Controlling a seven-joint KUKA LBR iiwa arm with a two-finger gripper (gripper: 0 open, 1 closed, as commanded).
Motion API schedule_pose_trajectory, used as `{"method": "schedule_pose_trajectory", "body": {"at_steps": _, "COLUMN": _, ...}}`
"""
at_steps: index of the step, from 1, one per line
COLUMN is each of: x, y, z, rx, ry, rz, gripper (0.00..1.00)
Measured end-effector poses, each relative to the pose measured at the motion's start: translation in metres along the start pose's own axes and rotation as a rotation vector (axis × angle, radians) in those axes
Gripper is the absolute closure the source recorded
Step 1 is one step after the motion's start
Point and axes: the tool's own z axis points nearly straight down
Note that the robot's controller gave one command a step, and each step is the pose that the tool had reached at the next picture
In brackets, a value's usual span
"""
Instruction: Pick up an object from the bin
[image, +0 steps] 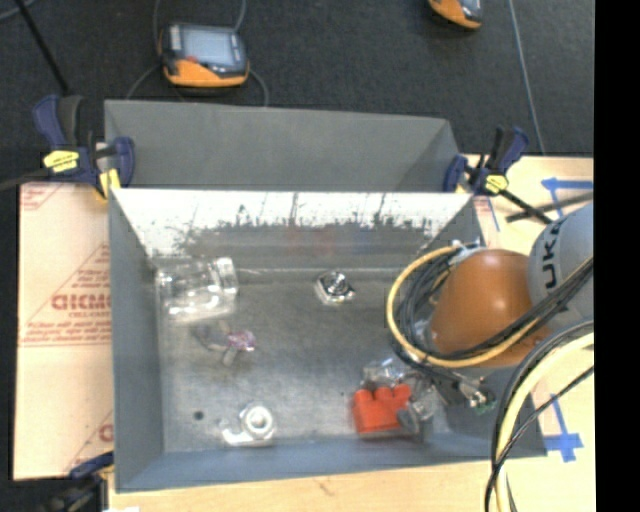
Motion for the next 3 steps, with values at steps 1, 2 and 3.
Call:
{"method": "schedule_pose_trajectory", "body": {"at_steps": 1, "x": -0.009, "y": 0.009, "z": -0.15, "rx": 0.0, "ry": -0.003, "rz": -0.374, "gripper": 1.0}}
{"method": "schedule_pose_trajectory", "body": {"at_steps": 2, "x": 0.01, "y": -0.047, "z": -0.148, "rx": -0.001, "ry": -0.001, "rz": -0.291, "gripper": 1.0}}
{"method": "schedule_pose_trajectory", "body": {"at_steps": 3, "x": -0.009, "y": -0.05, "z": -0.091, "rx": -0.007, "ry": 0.002, "rz": -0.139, "gripper": 1.0}}
